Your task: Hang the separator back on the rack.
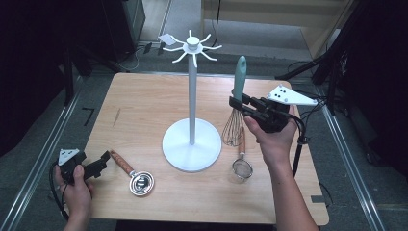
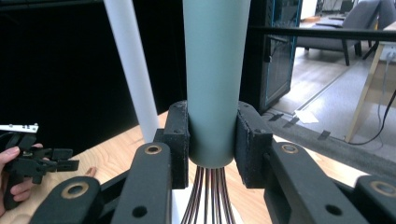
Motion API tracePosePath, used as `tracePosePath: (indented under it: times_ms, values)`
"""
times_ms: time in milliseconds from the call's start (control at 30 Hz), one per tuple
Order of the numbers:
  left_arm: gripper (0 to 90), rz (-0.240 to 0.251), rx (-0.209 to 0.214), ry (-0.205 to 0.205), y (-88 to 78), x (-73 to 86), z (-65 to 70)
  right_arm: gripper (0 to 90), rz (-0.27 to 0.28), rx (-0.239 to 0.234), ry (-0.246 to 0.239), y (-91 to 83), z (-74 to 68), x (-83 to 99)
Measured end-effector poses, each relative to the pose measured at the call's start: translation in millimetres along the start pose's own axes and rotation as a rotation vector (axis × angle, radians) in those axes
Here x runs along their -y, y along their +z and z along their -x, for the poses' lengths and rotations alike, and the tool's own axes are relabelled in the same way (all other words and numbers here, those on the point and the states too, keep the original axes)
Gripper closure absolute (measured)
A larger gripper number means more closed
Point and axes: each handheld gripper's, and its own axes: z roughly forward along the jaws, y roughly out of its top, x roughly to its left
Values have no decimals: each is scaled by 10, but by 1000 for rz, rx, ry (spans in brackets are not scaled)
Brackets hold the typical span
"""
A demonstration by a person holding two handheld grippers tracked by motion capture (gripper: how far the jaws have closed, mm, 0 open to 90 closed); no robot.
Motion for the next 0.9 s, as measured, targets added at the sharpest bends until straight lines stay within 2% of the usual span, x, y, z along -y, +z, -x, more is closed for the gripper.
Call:
tracePosePath:
  times_ms: [533, 900]
  values:
    - [80, -2, 1, 4, 0, -1, 2, 710, 52, -63, -23, 44, -272, -123]
    - [79, -3, 1, 3, 1, -1, -1, 709, 68, -105, -41, 59, -416, -180]
